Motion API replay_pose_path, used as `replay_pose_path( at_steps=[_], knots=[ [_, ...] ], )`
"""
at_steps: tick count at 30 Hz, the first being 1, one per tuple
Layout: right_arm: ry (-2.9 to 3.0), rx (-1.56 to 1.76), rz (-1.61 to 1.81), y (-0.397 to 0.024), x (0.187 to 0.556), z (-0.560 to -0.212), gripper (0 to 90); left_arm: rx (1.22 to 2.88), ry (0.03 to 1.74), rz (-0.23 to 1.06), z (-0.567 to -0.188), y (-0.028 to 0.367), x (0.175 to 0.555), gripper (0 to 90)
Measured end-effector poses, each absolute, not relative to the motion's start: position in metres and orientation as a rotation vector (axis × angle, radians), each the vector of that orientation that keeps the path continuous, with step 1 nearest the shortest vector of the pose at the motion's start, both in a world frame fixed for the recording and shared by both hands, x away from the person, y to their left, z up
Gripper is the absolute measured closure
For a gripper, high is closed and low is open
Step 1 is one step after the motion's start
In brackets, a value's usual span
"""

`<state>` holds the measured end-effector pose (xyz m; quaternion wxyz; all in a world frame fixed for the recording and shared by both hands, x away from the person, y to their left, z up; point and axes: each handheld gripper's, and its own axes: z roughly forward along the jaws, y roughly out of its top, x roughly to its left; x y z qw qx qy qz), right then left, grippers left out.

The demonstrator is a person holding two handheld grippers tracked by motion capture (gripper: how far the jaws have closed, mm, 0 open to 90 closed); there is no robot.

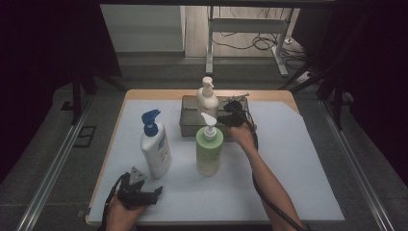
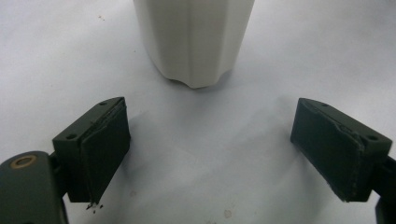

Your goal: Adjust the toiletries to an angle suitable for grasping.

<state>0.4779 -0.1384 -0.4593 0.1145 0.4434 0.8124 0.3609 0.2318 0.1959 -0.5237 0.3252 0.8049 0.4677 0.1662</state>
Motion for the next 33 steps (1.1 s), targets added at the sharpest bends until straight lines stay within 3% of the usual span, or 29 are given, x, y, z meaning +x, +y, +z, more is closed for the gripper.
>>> replay_pose_path(
  at_steps=[33],
  knots=[
    [2.470, 1.211, 1.064, -0.091, 0.483, -0.465, 88.8, 2.111, 1.226, 0.436, -0.524, 0.196, 0.232, 11.7]
  ],
)
